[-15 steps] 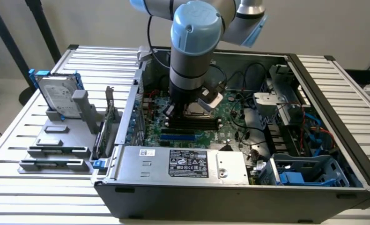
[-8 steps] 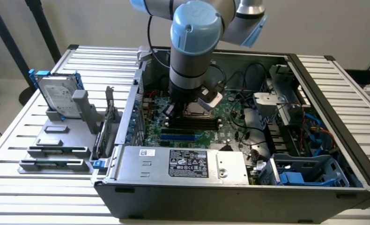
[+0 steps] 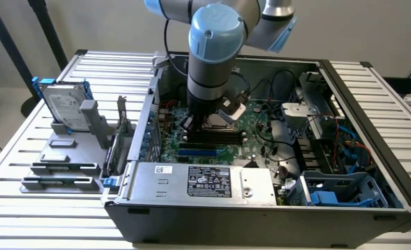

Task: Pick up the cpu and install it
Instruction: 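Install the first cpu locking lever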

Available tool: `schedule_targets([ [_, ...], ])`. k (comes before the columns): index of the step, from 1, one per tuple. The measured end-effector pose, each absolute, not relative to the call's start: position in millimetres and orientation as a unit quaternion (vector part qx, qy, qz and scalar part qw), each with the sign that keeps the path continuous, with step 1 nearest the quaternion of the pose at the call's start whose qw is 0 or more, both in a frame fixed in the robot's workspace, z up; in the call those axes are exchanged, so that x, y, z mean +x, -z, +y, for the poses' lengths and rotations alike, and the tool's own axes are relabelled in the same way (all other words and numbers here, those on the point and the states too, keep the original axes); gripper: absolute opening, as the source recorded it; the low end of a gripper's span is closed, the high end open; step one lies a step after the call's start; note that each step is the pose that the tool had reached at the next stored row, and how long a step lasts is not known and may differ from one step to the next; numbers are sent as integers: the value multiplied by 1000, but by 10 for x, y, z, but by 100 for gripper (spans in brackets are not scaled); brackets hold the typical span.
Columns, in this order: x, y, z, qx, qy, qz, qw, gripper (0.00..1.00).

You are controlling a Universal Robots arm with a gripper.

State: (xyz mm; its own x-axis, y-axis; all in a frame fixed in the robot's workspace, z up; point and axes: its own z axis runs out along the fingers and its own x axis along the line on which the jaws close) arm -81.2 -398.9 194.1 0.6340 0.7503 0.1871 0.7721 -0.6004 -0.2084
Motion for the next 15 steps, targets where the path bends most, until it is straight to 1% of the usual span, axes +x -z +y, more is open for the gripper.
schedule_targets([
  [5, -812, -2090, -3986, -894, 40, -426, 136, 11],
  [7, -813, -2108, -3965, -894, 40, -426, 136, 11],
  [15, -814, -2113, -3716, -891, 38, -430, 137, 11],
])
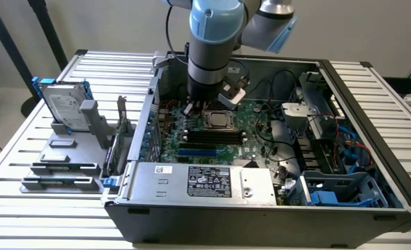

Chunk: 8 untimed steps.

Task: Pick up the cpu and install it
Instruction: 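Install the first cpu locking lever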

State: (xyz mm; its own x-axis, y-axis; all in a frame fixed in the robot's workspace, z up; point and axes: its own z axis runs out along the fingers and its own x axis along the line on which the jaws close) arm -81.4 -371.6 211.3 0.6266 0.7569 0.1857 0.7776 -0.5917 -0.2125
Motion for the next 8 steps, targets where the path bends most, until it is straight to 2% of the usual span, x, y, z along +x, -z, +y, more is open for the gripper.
schedule_targets([
  [8, -820, -2130, -3605, -882, 29, -451, 137, 11],
])
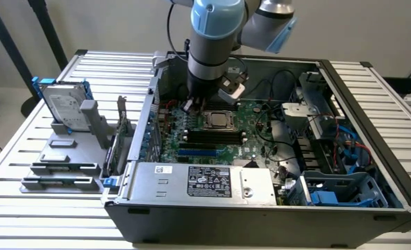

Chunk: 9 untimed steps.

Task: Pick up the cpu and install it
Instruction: 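Install the first cpu locking lever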

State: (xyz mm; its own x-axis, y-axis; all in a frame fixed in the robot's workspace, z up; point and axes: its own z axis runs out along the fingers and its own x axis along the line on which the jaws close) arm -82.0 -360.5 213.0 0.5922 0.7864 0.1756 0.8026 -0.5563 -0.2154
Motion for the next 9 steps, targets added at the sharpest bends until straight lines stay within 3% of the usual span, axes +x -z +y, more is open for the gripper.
schedule_targets([
  [9, -826, -2277, -3579, -865, 17, -485, 124, 11],
])
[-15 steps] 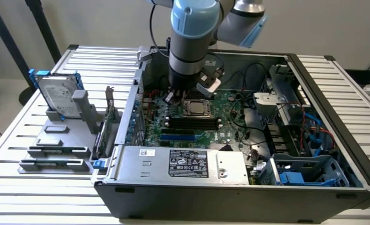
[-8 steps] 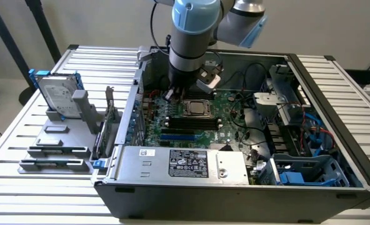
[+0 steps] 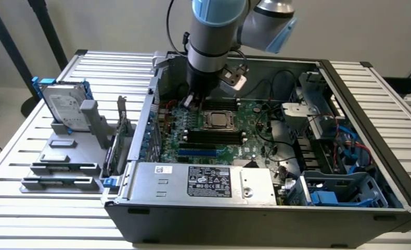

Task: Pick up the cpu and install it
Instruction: 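Install the first cpu locking lever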

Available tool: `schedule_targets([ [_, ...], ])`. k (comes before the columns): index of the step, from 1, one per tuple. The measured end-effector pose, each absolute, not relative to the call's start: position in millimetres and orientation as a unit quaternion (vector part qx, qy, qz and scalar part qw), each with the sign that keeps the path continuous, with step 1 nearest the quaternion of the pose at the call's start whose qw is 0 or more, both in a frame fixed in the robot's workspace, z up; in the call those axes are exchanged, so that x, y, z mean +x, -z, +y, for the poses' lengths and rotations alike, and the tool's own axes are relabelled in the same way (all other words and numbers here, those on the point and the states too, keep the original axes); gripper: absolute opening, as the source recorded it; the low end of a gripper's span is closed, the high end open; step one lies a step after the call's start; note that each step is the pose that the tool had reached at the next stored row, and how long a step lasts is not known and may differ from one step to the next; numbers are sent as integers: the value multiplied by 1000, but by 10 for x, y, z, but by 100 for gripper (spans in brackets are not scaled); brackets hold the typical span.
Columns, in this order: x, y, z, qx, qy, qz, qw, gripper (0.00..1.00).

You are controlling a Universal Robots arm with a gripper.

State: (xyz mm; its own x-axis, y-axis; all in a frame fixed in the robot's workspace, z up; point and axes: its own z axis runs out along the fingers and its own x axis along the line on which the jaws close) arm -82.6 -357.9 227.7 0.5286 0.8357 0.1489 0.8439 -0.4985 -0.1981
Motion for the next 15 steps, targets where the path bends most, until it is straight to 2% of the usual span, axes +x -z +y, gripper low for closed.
schedule_targets([
  [5, -827, -2327, -3579, -852, 11, -509, 118, 11],
  [15, -826, -2335, -3579, -840, 9, -529, 118, 11],
])
